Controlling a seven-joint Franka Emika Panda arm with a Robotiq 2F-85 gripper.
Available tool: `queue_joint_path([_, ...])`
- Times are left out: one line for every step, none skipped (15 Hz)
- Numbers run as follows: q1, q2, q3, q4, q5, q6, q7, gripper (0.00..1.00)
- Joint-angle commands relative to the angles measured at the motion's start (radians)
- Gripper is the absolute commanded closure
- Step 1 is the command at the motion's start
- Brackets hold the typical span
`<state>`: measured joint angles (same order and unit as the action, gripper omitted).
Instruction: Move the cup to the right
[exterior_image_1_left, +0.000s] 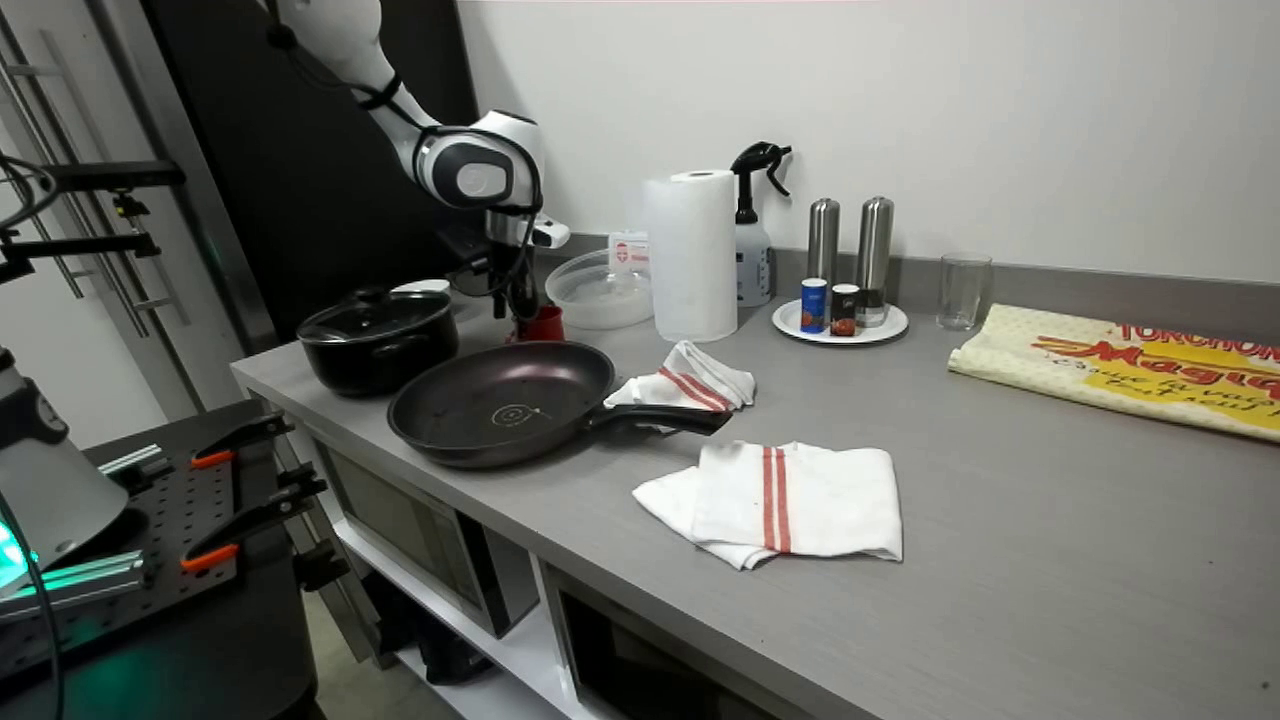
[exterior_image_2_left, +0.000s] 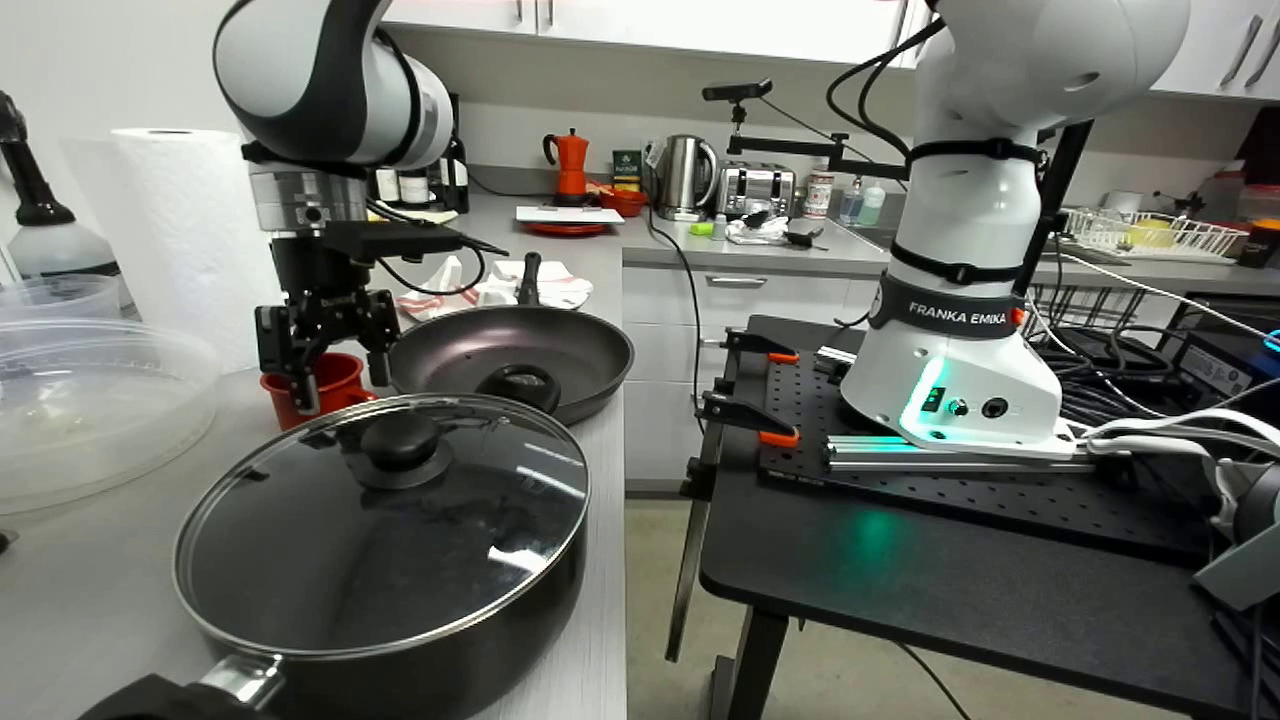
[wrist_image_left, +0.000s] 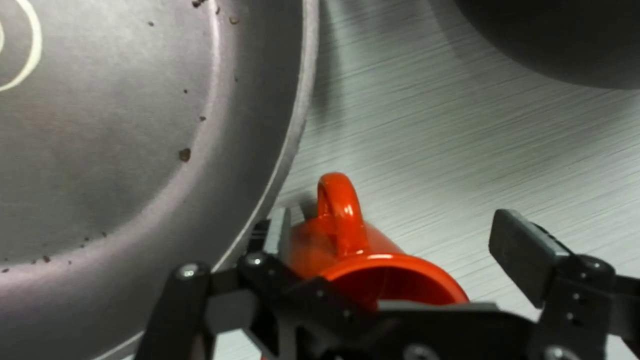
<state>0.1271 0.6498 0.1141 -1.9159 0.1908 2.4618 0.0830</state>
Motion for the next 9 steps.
queue_joint_path([0.015, 0.033, -0.013, 0.043, -0.022, -0.011, 0.033, 0.00])
queue_joint_path([0.015, 0.035, -0.012, 0.047, -0.022, -0.010, 0.033, 0.08])
queue_joint_path([0.015, 0.035, -0.012, 0.050, -0.022, -0.010, 0.033, 0.28])
queue_joint_path([0.016, 0.036, -0.013, 0.052, -0.022, -0.010, 0.034, 0.33])
queue_joint_path([0.016, 0.037, -0.013, 0.053, -0.022, -0.010, 0.034, 0.43])
queue_joint_path([0.016, 0.038, -0.013, 0.054, -0.023, -0.010, 0.034, 0.49])
queue_joint_path([0.017, 0.038, -0.013, 0.055, -0.023, -0.010, 0.035, 0.56])
queue_joint_path([0.017, 0.039, -0.012, 0.056, -0.023, -0.009, 0.034, 0.66])
queue_joint_path([0.018, 0.039, -0.013, 0.057, -0.023, -0.009, 0.035, 0.72])
